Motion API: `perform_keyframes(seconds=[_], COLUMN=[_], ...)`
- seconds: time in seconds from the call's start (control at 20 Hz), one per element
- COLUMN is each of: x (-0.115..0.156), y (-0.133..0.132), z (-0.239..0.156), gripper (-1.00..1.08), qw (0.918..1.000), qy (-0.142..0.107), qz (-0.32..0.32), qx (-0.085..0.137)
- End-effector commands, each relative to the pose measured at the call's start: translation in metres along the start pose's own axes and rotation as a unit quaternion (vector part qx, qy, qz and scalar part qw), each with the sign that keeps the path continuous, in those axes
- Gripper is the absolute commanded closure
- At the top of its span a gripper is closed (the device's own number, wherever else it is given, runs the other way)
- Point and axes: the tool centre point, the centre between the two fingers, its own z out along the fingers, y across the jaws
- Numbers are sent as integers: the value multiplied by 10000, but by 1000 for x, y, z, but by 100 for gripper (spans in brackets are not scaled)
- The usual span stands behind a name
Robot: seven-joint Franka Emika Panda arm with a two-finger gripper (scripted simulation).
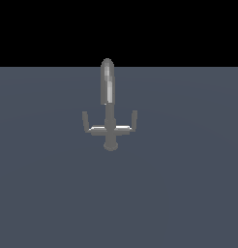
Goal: Turn on the faucet by rotating a designated handle.
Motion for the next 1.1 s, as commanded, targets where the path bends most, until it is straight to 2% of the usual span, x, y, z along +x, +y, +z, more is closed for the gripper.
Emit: perform_keyframes(seconds=[0.0, 0.35, 0.65, 0.85, 1.05], x=[1, 6, 16, 25, 36], y=[0, 2, 6, 9, 12], z=[0, 4, 10, 16, 23], gripper=[108, 108, 108, 108, 108], qw=[10000, 9991, 9942, 9858, 9711], qy=[-16, -174, -453, -729, -1067], qz=[-27, -349, -886, -1390, -1979], qx=[-14, -169, -405, -602, -802])
